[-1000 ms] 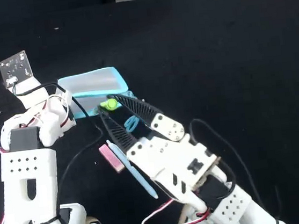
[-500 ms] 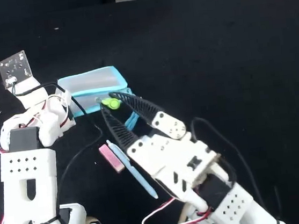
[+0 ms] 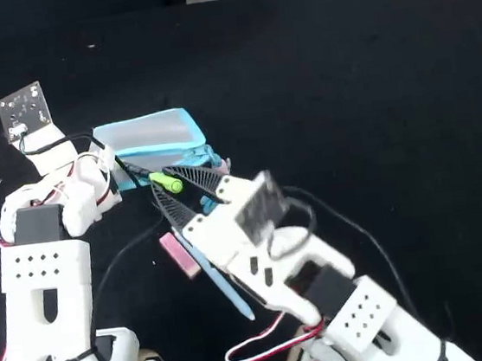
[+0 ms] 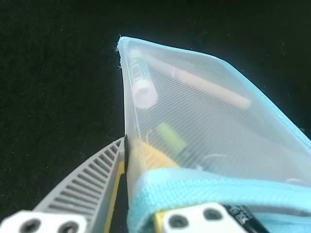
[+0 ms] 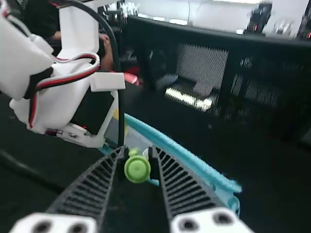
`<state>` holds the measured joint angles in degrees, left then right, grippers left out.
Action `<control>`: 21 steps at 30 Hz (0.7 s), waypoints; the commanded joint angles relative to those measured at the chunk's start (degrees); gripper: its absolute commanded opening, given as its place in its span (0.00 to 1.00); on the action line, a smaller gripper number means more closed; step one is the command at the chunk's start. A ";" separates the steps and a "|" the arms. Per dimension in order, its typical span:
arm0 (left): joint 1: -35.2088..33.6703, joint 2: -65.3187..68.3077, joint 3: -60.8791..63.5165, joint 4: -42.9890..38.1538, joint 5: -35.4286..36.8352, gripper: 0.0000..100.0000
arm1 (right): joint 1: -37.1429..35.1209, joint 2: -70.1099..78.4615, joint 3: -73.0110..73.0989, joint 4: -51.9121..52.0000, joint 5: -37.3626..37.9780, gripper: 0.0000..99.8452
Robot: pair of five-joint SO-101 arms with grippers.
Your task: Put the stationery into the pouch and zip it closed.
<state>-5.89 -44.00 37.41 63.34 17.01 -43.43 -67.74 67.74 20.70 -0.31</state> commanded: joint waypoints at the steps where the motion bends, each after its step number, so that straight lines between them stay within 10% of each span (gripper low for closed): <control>1: 0.22 -0.35 -2.33 0.44 -0.44 0.03 | -0.88 7.96 -16.75 17.23 -2.11 0.11; 8: 0.22 -0.35 -2.33 0.44 -0.44 0.03 | -4.75 17.19 -34.86 34.64 -1.93 0.30; 21: 0.04 -0.44 -2.51 0.44 -0.44 0.03 | 16.70 12.00 -41.71 41.41 -0.79 0.13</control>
<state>-5.98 -44.00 37.41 63.34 17.01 -31.12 -54.46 28.79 58.68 -2.15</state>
